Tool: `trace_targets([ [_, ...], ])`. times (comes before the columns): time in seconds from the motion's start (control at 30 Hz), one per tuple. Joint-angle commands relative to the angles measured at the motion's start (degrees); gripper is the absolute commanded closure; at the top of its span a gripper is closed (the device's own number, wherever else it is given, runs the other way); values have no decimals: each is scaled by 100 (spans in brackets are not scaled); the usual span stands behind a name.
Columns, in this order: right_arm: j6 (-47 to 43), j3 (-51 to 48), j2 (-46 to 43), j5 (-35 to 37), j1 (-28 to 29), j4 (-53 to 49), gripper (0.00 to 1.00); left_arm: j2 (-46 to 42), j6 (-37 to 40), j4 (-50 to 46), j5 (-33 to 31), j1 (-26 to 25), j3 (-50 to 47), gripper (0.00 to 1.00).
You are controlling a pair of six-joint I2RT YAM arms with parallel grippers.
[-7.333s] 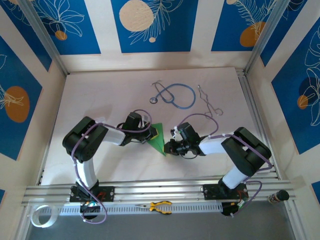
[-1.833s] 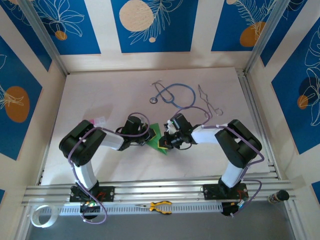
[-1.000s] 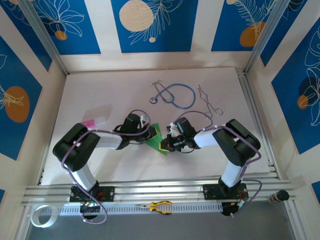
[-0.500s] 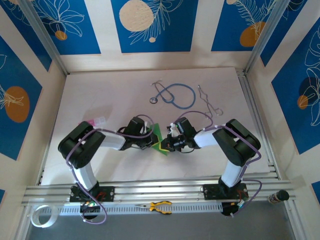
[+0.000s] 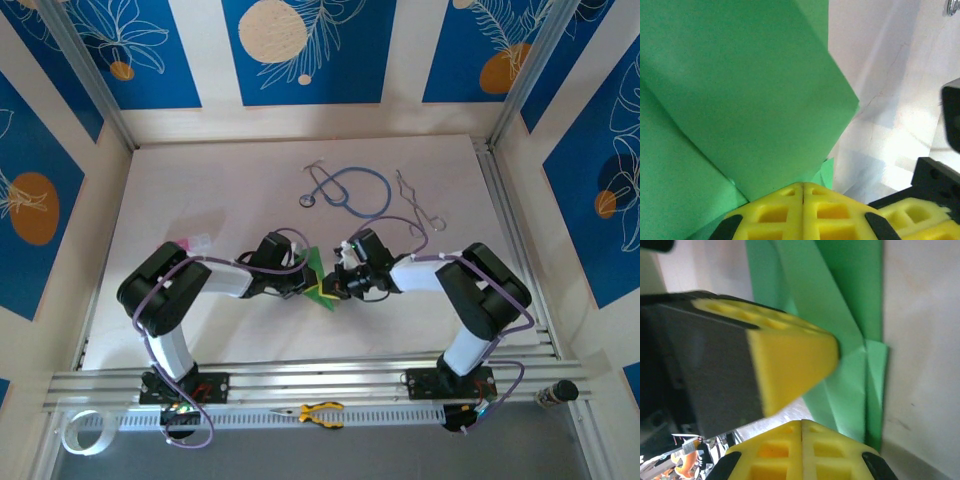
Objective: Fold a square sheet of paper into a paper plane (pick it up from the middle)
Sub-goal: Fourth fold the wing at the center of the table.
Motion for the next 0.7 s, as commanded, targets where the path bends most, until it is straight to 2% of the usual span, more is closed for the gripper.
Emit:
trace_targets([
  [0.0, -105, 240, 62, -86, 19, -240, 96, 74, 141, -523, -277, -37, 2, 99],
  [0.2, -134, 223, 404, 395, 13, -454, 96, 59, 82, -443, -268, -30, 11, 99],
  [0.47, -225, -119, 551, 493, 59, -557, 98, 76, 20, -291, -259, -3, 46, 99],
  [0.67, -390, -160, 529, 553, 58, -807, 100, 170, 90, -276, -309, 258, 240, 99],
])
